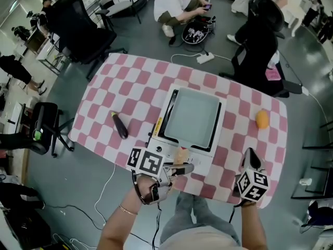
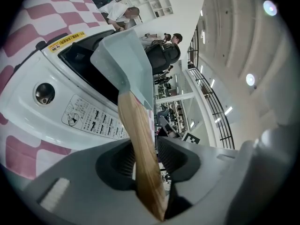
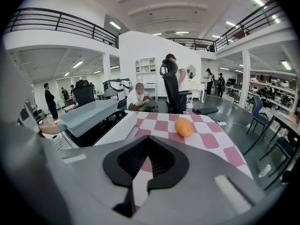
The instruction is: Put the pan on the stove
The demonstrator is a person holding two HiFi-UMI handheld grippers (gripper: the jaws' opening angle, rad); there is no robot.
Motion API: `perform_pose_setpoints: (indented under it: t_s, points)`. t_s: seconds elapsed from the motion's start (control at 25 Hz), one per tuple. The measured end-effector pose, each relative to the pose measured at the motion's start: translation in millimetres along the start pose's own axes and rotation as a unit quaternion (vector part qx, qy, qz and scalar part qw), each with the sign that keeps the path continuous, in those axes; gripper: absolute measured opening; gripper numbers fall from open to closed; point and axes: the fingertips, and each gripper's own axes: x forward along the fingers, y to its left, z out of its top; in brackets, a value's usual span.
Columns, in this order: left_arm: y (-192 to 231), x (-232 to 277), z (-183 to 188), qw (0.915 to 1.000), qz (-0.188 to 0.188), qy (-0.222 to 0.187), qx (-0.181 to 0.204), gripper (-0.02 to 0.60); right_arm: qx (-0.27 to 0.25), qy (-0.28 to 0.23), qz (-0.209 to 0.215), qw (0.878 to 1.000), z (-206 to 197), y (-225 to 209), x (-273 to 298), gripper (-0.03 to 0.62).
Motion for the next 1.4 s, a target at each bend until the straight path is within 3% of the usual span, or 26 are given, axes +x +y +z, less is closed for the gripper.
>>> perform_pose_setpoints:
  t_s: [0.2,0.48,0.8,0.92,1.04,1.2,1.28,1.4]
  points:
    - [-3.2,-3.3,-3.5,0.9998,-0.016,-0.005,-0.012,0.206,-0.001,-0.002,0.002,1.0,2.4,-2.7,-3.7,0.009]
    - [-5.9,-22.6,2.1,0.9985,-0.014,-0.052,-0.009,0.216,-0.006,-0.006,0.012,1.0,5.9,1.3,-8.9,0.009]
    - [-4.1,-60.5,-0.2,0.9921,0.0,-0.124,-0.016,0.224,-0.016,-0.02,0.035,0.999,17.9,15.8,-13.9,0.009]
    - [-1.4,-86.9,4.3,0.9809,0.045,-0.189,0.007,0.221,-0.02,-0.028,0.048,0.998,24.3,23.2,-16.8,0.009]
    - [-10.1,-122.0,15.3,0.9523,0.113,-0.274,0.071,0.181,-0.024,-0.039,0.062,0.997,34.0,31.7,-20.7,0.009]
    - [-38.6,-158.2,24.2,0.9011,0.18,-0.365,0.15,0.136,-0.025,-0.057,0.084,0.995,49.9,45.0,-27.1,0.009]
    - [-52.1,-174.0,24.5,0.865,0.229,-0.404,0.19,0.102,-0.023,-0.072,0.1,0.992,61.1,53.3,-32.7,0.009]
    - [-71.8,-195.3,20.2,0.8033,0.299,-0.454,0.243,0.038,-0.022,-0.099,0.126,0.987,82.0,67.1,-44.8,0.009]
